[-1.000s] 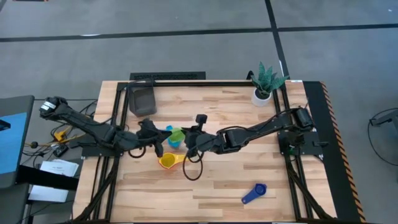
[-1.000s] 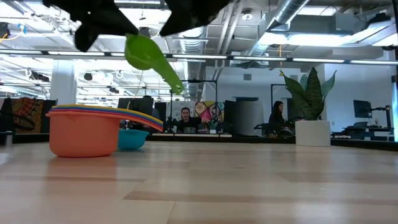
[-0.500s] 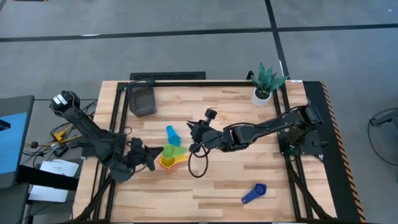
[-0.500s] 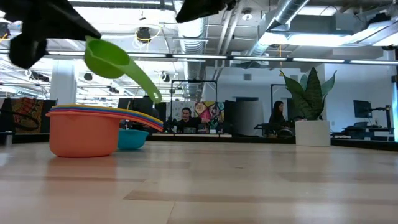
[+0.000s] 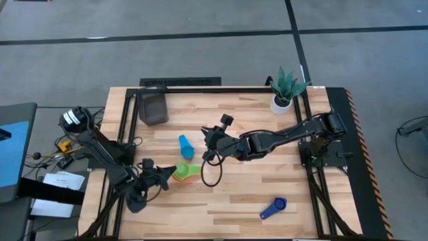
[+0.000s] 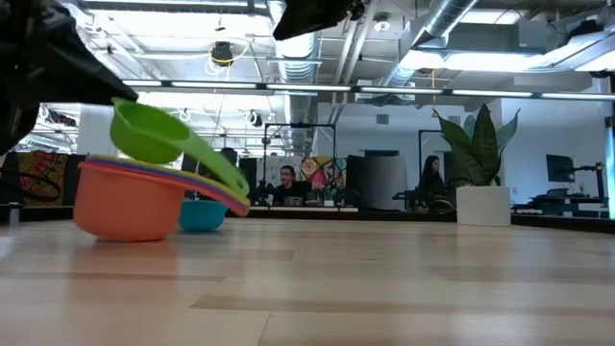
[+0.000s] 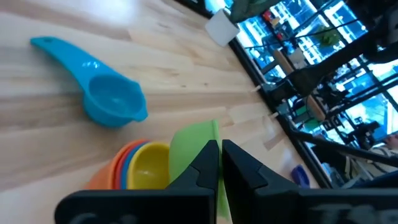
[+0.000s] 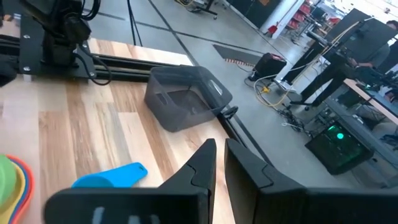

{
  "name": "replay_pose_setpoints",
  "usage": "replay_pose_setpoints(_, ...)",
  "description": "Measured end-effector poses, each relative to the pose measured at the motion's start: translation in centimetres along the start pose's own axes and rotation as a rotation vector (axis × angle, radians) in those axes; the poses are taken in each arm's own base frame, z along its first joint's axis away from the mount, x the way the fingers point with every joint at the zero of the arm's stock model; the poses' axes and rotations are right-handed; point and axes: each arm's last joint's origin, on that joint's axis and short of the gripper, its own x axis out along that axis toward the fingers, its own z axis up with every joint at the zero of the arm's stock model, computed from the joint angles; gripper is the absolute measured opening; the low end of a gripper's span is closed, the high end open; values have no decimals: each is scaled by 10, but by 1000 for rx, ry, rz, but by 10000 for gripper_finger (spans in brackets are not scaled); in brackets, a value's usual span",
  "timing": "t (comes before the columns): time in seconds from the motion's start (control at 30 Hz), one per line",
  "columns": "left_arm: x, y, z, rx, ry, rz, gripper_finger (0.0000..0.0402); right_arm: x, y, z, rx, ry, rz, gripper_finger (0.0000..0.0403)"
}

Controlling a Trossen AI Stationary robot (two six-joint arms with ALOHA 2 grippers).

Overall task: Nest measuring cups in basket
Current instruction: Stack the green measuring cup on top of the yellow measuring cup, then stack the light blue measuring cup on top of the green measuring cup

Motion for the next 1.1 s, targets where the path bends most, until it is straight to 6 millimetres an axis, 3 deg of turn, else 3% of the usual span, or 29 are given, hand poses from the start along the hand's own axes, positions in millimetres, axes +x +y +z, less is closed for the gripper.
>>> replay_pose_setpoints(0.33,2,5,-7,18,40,16,1,0,0,1,1,-7,0,56)
replay_pose_setpoints(0.57,1,7,-5,41,76,31,23,0,0,0,-1,-5,0,56)
replay_pose_setpoints(0.93,-6,9,18,105,104,61,56,0,1,-1,-11,7,1,56)
replay_pose_setpoints(1.1,-8,14,34,222,115,95,57,0,1,-2,-14,10,1,56)
